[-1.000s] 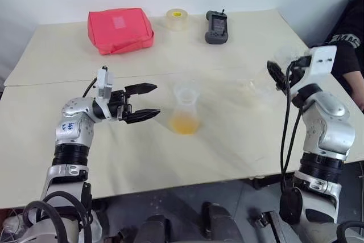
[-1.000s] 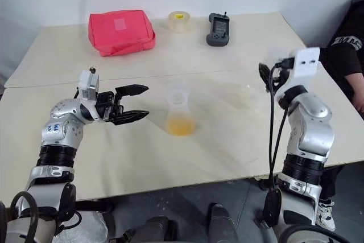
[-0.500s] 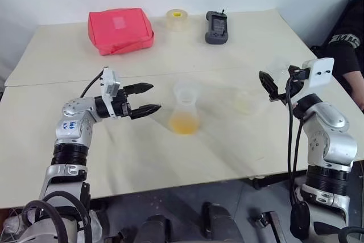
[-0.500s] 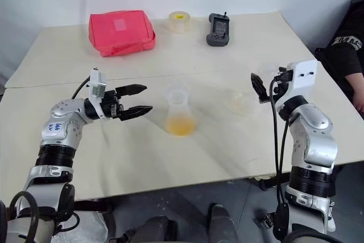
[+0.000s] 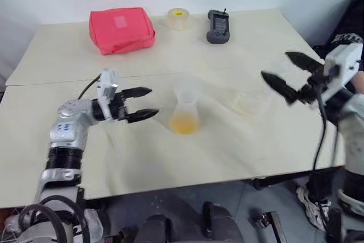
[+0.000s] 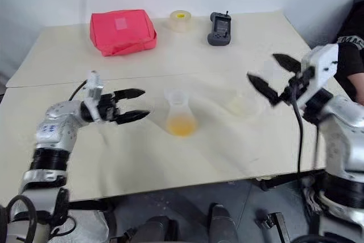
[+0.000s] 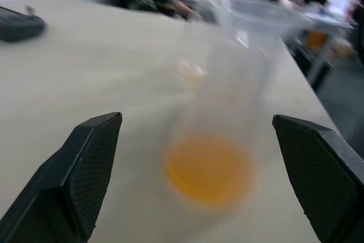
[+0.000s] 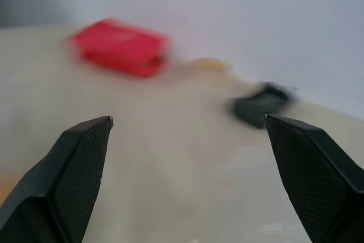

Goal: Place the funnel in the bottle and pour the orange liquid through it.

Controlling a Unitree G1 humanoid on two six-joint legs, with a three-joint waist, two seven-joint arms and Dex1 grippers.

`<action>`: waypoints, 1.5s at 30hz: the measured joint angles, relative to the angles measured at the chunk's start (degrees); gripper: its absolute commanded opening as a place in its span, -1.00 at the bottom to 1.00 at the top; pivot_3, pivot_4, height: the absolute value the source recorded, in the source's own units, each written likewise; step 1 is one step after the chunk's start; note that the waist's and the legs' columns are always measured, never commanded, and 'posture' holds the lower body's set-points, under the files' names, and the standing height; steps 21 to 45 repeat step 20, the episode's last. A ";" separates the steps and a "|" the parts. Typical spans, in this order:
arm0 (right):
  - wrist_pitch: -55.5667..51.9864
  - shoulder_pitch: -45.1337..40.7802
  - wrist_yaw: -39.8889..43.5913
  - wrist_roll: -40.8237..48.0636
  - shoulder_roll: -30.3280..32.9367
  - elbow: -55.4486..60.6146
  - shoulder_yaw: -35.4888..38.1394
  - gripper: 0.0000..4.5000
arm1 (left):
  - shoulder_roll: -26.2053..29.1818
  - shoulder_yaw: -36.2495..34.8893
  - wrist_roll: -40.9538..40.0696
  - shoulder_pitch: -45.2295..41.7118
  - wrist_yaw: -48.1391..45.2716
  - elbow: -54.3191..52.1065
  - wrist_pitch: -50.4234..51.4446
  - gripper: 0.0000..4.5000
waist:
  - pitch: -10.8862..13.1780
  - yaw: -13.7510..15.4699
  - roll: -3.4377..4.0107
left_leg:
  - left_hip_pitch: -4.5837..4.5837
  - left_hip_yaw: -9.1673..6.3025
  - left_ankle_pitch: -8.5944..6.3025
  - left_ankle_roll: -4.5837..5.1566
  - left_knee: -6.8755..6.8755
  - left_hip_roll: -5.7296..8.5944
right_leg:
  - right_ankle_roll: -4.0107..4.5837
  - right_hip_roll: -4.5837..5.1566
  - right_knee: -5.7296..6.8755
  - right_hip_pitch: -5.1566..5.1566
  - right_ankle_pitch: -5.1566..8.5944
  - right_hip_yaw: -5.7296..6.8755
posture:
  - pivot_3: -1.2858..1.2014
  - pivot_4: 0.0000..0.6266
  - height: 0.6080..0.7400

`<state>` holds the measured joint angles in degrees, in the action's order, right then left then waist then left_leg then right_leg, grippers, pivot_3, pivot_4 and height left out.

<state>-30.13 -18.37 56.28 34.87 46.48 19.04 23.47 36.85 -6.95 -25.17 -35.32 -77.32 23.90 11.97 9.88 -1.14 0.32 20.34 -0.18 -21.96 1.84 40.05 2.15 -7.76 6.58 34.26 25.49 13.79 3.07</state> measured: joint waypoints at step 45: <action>16.73 15.38 19.81 -1.77 2.27 -12.52 -2.32 0.98 | 6.14 -8.22 -5.66 15.33 -5.17 -8.50 0.46 1.00 | 0.03 1.15 -0.10 | -0.16 0.31 -0.14 0.21 0.28 -0.04 | 0.00 0.17 -0.26 -0.29 -0.06 -0.07 | 0.03 -0.52 1.00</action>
